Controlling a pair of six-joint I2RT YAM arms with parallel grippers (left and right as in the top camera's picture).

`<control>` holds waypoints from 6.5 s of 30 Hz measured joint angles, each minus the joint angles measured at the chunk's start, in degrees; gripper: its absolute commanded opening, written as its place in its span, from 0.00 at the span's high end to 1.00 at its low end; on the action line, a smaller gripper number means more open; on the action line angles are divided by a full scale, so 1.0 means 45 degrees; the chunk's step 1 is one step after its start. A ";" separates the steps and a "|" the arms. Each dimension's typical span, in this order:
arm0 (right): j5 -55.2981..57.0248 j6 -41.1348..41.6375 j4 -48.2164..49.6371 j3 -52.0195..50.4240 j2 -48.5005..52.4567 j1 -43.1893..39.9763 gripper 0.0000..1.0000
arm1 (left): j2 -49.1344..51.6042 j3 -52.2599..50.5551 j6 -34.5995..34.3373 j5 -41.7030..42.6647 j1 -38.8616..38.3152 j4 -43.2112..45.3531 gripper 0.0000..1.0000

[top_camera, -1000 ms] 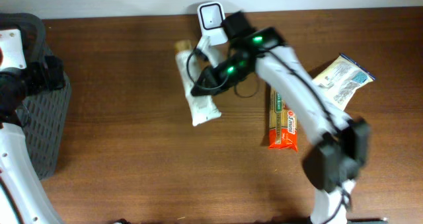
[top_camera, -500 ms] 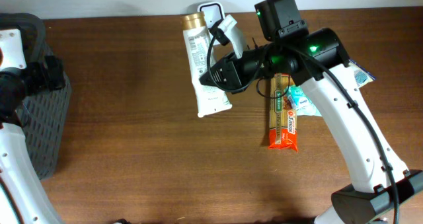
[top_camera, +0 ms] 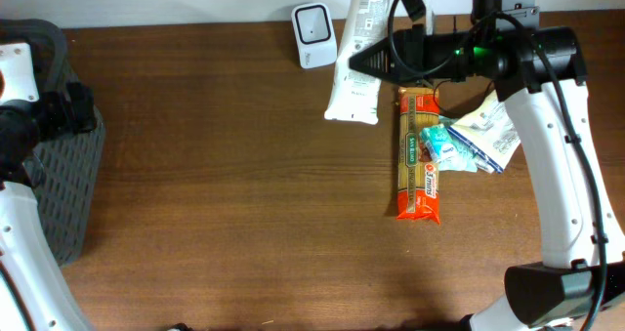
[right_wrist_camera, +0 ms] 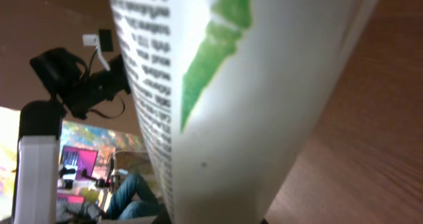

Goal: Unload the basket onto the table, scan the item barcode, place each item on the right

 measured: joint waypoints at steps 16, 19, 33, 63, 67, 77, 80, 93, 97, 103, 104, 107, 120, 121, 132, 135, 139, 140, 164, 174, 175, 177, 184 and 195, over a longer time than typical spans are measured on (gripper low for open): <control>1.3984 -0.3298 -0.1443 0.3638 0.2584 0.3687 0.96 | 0.0000 0.0000 0.0000 0.0000 0.0000 -0.0005 0.01; 1.7218 -0.4838 0.0461 0.3798 0.4308 0.3861 0.96 | 0.0000 0.0000 0.0000 -0.0005 0.0000 -0.0005 0.01; 2.2624 -1.1434 0.9151 0.3706 1.0443 0.3915 0.96 | 0.0000 0.0000 0.0000 -0.0005 0.0000 0.0000 0.01; 2.1007 -0.8864 0.3570 0.3648 0.8869 0.4163 0.96 | 0.0000 0.0000 0.0000 0.0005 0.0000 -0.0019 0.01; 1.7835 -0.5693 -0.0369 0.3716 0.5853 0.4099 0.96 | 0.0000 0.0000 0.0000 -0.0005 0.0000 0.0005 0.01; 1.3862 -0.2171 -0.5168 0.2555 0.5163 0.3764 0.96 | 0.0000 0.0000 0.0000 0.0000 0.0000 0.0005 0.01; 1.3716 -0.1773 -0.4459 0.0845 0.5411 0.3750 0.96 | 0.0000 0.0000 0.0000 0.0000 0.0000 0.0000 0.01; 1.3571 0.0942 -0.3123 -0.3070 0.5479 0.2181 0.64 | 0.0000 0.0000 0.0000 0.0000 0.0000 0.0000 0.01; 1.3469 0.0316 -0.4182 -0.2356 0.5479 0.1292 0.58 | 0.0000 0.0000 0.0000 -0.0005 0.0000 0.0005 0.01; 1.3323 -0.0937 -0.6790 0.2064 0.5129 0.1583 0.53 | 0.0000 0.0000 0.0000 -0.0005 0.0000 0.0000 0.01; 1.3308 -0.1025 -0.7067 0.2764 0.4964 0.1787 0.46 | 0.0000 0.0000 0.0000 0.0000 0.0000 -0.0005 0.01; 1.3236 -0.1224 -0.7980 0.4920 0.4177 0.2676 0.31 | 0.0000 0.0000 0.0000 0.0000 0.0000 -0.0005 0.01; 1.2274 -0.1103 -0.8034 0.6227 -0.0267 0.5425 0.01 | 0.0000 0.0000 0.0000 0.0000 0.0000 0.0000 0.01; 1.2279 -0.1064 -0.8034 0.6222 -0.0253 0.5425 0.01 | 0.0000 0.0000 0.0000 0.0000 0.0000 0.0000 0.01; 1.3129 -0.0049 -0.7329 0.6207 -0.0515 0.3245 0.01 | 0.0000 0.0000 0.0000 0.0000 0.0000 0.0005 0.01; 1.3372 -0.1292 -0.5906 0.5892 -0.1025 0.3118 0.01 | 0.0000 0.0000 0.0000 0.0000 0.0000 0.0000 0.01; 1.3454 -0.2754 -0.4410 0.4765 -0.2191 0.2963 0.01 | 0.0000 0.0000 0.0000 0.0000 0.0000 0.0000 0.01; 1.3459 -0.2948 -0.3672 0.4017 -0.2691 0.2841 0.01 | 0.0000 0.0000 0.0000 0.0000 0.0000 0.0000 0.01; 1.2522 -0.3555 1.3857 -2.3125 -1.9283 -0.0568 0.01 | 0.0000 0.0000 0.0000 -0.0005 0.0000 -0.0044 0.01; 1.2473 -0.3551 1.2687 -2.5077 -2.2017 -0.1234 0.01 | 0.0000 0.0000 0.0000 0.0000 0.0000 -0.0039 0.01; 1.2473 -0.3555 1.2687 -2.5077 -2.2017 -0.1307 0.01 | 0.0000 0.0000 0.0000 0.0000 0.0000 -0.0039 0.01; 1.2473 -0.3551 1.2687 -2.5077 -2.2017 -0.1370 0.01 | 0.0000 0.0000 0.0000 0.0000 0.0000 -0.0044 0.01; 1.2473 -0.3551 1.2687 -2.5077 -2.2017 -0.1384 0.01 | 0.0000 0.0000 0.0000 0.0000 0.0000 -0.0039 0.01; 1.2473 -0.3551 1.2687 -2.5077 -2.2017 -0.1384 0.01 | 0.0000 0.0000 0.0000 0.0000 0.0000 -0.0039 0.01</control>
